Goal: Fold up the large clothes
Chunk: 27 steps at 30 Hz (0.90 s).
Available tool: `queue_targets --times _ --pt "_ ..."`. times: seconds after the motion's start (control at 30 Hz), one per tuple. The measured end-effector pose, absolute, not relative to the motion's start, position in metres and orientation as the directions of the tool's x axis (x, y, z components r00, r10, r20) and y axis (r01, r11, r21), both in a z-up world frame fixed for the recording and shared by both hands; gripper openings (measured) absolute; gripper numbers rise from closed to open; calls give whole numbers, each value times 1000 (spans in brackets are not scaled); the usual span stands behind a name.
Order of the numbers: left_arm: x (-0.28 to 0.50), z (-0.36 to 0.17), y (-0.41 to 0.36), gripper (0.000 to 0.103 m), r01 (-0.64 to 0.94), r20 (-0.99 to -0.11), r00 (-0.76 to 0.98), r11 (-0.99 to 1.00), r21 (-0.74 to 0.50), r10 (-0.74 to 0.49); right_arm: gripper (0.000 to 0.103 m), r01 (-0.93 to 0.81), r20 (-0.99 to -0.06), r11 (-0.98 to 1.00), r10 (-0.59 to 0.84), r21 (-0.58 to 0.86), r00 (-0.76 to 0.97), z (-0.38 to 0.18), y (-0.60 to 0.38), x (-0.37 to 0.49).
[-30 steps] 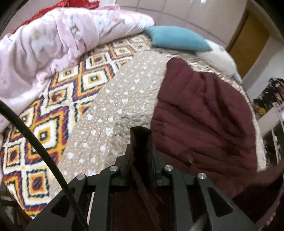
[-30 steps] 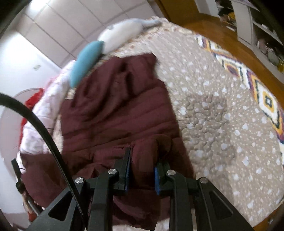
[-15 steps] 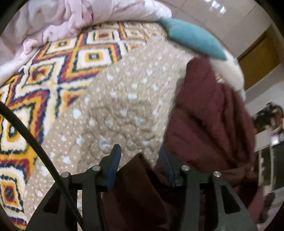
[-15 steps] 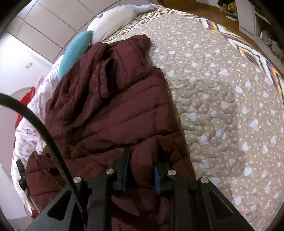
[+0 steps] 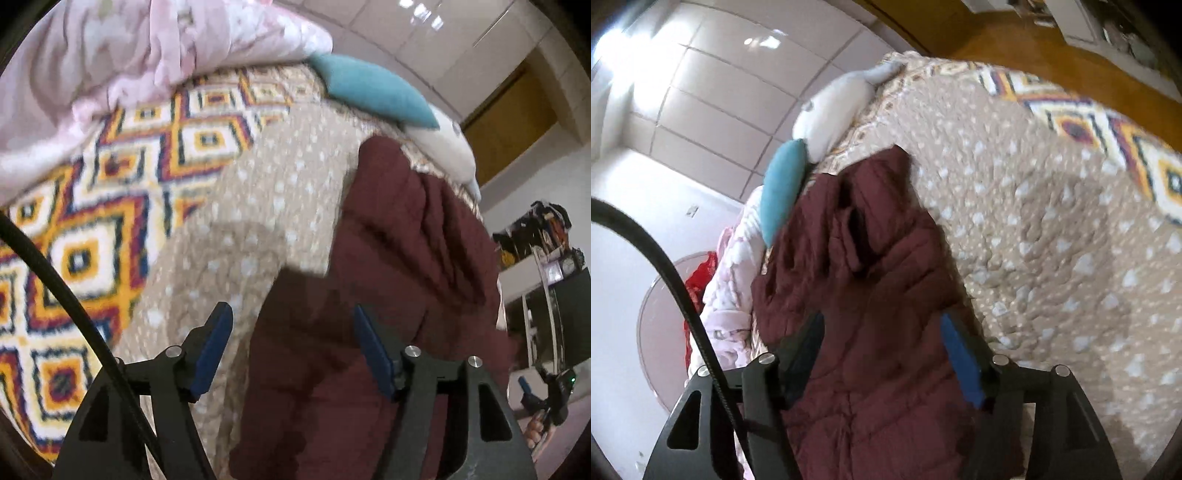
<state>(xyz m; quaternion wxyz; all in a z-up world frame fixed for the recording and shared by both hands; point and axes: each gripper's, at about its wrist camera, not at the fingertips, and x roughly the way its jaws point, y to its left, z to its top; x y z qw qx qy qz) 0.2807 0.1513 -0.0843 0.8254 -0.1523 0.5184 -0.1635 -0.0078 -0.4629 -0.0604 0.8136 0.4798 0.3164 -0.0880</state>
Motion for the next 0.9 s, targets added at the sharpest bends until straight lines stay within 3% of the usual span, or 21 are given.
queue_targets --times 0.2,0.37,0.7,0.9 --pt "279 -119 150 69 110 -766 308 821 -560 -564 82 442 -691 706 93 554 717 -39 -445 -13" --pt "282 -123 137 76 179 -745 288 798 -575 -602 82 425 -741 795 46 434 670 -50 -438 14" --pt "302 -143 126 81 239 -671 185 695 -678 -718 85 375 -771 824 112 425 627 -92 -432 75" --pt "297 -133 110 81 281 -660 207 690 -667 -722 84 343 -789 885 44 316 613 -91 -412 80"
